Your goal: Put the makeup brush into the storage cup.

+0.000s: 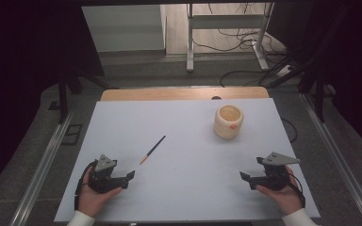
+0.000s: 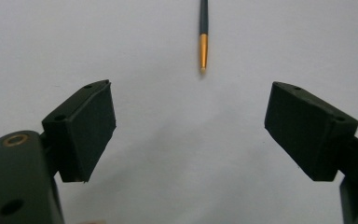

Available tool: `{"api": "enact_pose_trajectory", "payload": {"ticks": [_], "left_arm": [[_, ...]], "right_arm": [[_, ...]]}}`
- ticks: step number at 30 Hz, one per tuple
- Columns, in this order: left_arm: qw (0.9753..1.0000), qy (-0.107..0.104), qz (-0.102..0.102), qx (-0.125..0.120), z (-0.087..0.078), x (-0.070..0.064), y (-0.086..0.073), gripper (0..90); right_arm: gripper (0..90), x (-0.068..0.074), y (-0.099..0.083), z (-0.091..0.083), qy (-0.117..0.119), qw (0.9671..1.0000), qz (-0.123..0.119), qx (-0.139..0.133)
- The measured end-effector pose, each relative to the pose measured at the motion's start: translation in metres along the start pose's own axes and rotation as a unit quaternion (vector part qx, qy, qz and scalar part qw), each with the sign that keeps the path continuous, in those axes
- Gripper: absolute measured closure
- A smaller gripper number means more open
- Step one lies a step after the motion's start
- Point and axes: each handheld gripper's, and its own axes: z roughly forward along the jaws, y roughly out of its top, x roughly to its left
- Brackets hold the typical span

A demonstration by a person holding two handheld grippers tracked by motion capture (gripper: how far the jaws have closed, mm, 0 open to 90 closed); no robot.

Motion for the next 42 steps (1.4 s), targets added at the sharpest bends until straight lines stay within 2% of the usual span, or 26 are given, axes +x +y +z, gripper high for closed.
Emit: {"api": "enact_pose_trajectory", "payload": {"ticks": [4,8,14,18,22,42], "left_arm": [[1.0,-0.002,-0.005,-0.002,-0.0018,-0.0002,-0.001,16.6],[1.0,-0.004,-0.002,-0.006,-0.003,-0.0013,-0.0004,16.6],[0.9999,-0.007,0.014,0.004,-0.002,-0.0034,-0.0041,16.6],[0.9999,-0.01,0.014,-0.004,-0.0047,-0.0043,-0.0025,16.6],[0.9998,-0.014,0.015,0.004,-0.0004,-0.0045,-0.0012,16.6],[0.9998,-0.016,0.011,0.0,-0.0034,-0.0058,-0.0008,16.6]], "right_arm": [[11.2,0.0001,0.001,0.0004,0.001,1.0,0.0,-0.001],[11.2,0.0023,0.002,0.0002,0.001,1.0,-0.005,-0.001],[11.6,0.0039,0.0035,-0.0009,0.002,1.0,-0.005,-0.006],[11.6,0.0035,0.0023,0.0,0.0,1.0,-0.006,-0.001],[11.8,0.001,0.001,-0.0007,-0.002,1.0,-0.003,-0.001],[12.0,-0.001,0.0013,-0.0008,-0.002,1.0,0.0,0.0]]}}
